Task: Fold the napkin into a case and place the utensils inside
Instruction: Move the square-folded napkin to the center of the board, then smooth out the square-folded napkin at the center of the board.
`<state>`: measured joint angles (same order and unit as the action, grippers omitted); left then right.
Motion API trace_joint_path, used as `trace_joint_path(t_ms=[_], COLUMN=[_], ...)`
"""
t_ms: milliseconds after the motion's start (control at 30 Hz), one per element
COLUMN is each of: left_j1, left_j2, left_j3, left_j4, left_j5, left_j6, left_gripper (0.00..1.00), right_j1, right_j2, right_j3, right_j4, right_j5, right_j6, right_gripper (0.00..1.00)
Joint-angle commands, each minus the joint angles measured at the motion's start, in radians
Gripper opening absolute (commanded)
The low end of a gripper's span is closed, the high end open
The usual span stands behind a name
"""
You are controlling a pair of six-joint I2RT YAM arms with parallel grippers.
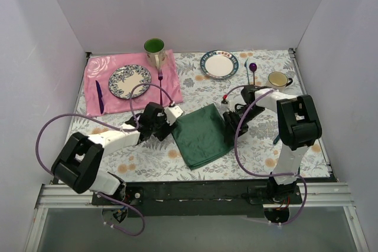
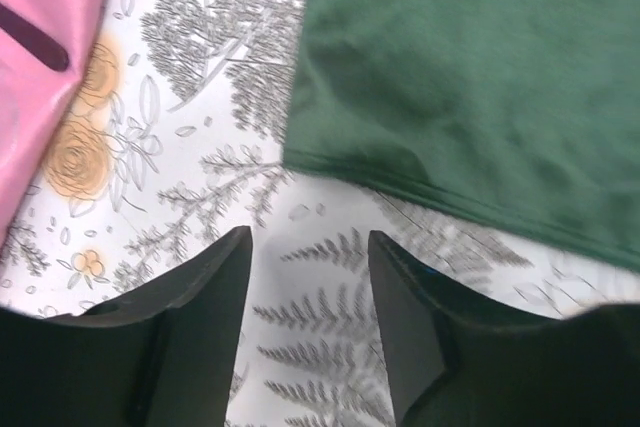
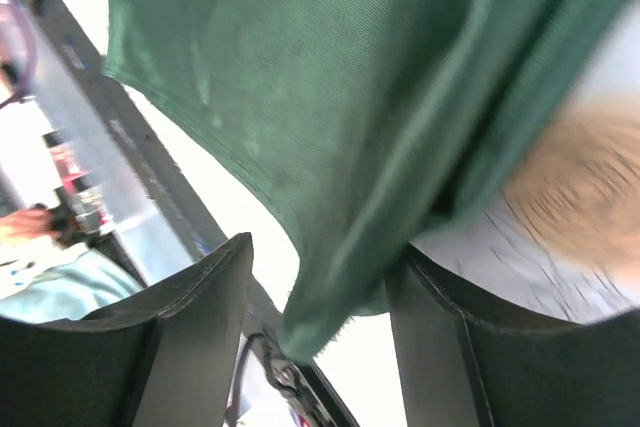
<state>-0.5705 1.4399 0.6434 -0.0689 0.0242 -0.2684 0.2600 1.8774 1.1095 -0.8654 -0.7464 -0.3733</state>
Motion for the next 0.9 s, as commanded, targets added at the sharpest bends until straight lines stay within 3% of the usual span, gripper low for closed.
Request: trace_joint_path(t_ms=[0, 100, 233, 367, 467, 600, 867], left_j1=[0.009, 0.017, 0.017, 0.018, 0.018, 0.017, 0.017], left_j2=[-0.142, -0.199, -0.239, -0.236, -0.217, -0.100, 0.084], left_j3=[0.002, 0.024, 0.067, 0.116, 0.162, 0.212, 0.233], left_j4=[-0.149, -0.238, -0.308, -0.341, -0.344, -0.338, -0.299], left_j5=[0.154, 0.207, 0.278, 0.381, 0.512, 0.571, 0.522], left_j6=[-0.025, -0.057, -0.098, -0.152, -0.190, -0.268, -0.319], left_gripper=[0.54, 0.55, 0.56, 0.55, 0.51, 0.47, 0.42], right_j1=[-0.027, -0.054, -0.091, -0.090, -0.084, -0.044, -0.027], right_j2=[-0.083, -0.090, -0.103, -0.129, -0.136, -0.118, -0.049], right_j3=[0.013, 0.054, 0.125, 0.144, 0.147, 0.107, -0.019], right_j4=[-0.061, -0.081, -0.103, -0.090, -0.081, -0.044, 0.022], right_j5=[0.129, 0.200, 0.185, 0.107, 0.001, -0.047, 0.047], right_j6=[-0.035, -0.036, -0.035, -0.003, 0.031, 0.047, -0.001], right_gripper=[0.63, 0.62, 0.56, 0.34, 0.23, 0.22, 0.18])
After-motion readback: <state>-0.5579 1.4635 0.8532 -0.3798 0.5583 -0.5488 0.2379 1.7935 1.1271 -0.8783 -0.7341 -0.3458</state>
